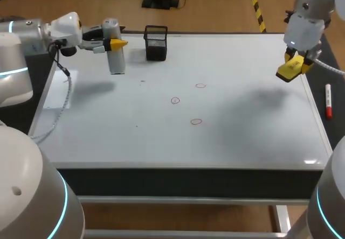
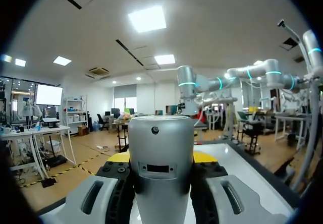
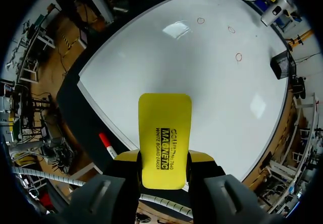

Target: Pick up the inspection probe, press it on each red-marked spot on the whiteboard one by one, put down the probe, pick up the eraser, and wipe off all the red marks.

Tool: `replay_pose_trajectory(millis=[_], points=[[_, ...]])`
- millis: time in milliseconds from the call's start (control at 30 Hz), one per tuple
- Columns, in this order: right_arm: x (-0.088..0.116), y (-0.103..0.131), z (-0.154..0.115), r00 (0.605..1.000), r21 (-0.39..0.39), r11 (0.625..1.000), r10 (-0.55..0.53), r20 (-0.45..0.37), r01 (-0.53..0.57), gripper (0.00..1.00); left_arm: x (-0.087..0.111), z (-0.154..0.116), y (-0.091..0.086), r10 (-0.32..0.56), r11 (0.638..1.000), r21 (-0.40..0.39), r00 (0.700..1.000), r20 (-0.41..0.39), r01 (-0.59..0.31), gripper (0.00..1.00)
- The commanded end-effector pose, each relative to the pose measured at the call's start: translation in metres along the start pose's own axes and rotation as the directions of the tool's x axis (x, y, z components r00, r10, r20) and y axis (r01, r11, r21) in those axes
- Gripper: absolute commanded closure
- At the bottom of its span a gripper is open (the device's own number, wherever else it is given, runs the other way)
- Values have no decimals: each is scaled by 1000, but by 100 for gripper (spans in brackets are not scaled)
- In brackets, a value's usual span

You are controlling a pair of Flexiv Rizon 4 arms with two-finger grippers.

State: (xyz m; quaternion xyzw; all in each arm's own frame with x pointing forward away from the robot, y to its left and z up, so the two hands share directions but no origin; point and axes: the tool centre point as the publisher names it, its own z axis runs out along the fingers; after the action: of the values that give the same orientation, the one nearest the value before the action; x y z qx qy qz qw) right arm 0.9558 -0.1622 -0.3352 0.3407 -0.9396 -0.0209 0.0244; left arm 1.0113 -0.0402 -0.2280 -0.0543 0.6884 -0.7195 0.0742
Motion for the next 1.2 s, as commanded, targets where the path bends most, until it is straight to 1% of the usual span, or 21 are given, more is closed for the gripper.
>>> replay_pose_trajectory(millis=[33,133,233,633,733,800,933,1000,1200], points=[[0,-1,-1,1000,2,1000,-1,-3,1,100,-6,-10,3,-4,1000,5,1000,-8,4,100],[0,-1,-1,1000,2,1000,-1,-3,1,100,-10,-16,5,-14,1000,5,1000,0,14,100],[0,-1,-1,1000,2,1000,-1,-3,1,100,-17,-24,5,-39,999,19,998,38,39,100],[0,-1,-1,1000,2,1000,-1,-3,1,100,-17,-24,5,-39,999,19,998,38,39,100],[-20,28,-2,997,34,996,-76,-17,77,100,-17,-24,5,-39,999,19,998,38,39,100],[-30,49,0,992,17,992,-125,-4,125,100,-17,-24,5,-39,999,19,998,38,39,100],[-50,101,6,977,4,977,-212,1,212,100,-17,-24,5,-39,999,19,998,38,39,100],[-59,128,9,965,-1,965,-261,-1,261,100,-17,-24,5,-39,999,19,998,38,39,100],[-86,194,12,932,-12,932,-362,3,362,100,-17,-24,5,-39,999,19,998,38,39,100]])
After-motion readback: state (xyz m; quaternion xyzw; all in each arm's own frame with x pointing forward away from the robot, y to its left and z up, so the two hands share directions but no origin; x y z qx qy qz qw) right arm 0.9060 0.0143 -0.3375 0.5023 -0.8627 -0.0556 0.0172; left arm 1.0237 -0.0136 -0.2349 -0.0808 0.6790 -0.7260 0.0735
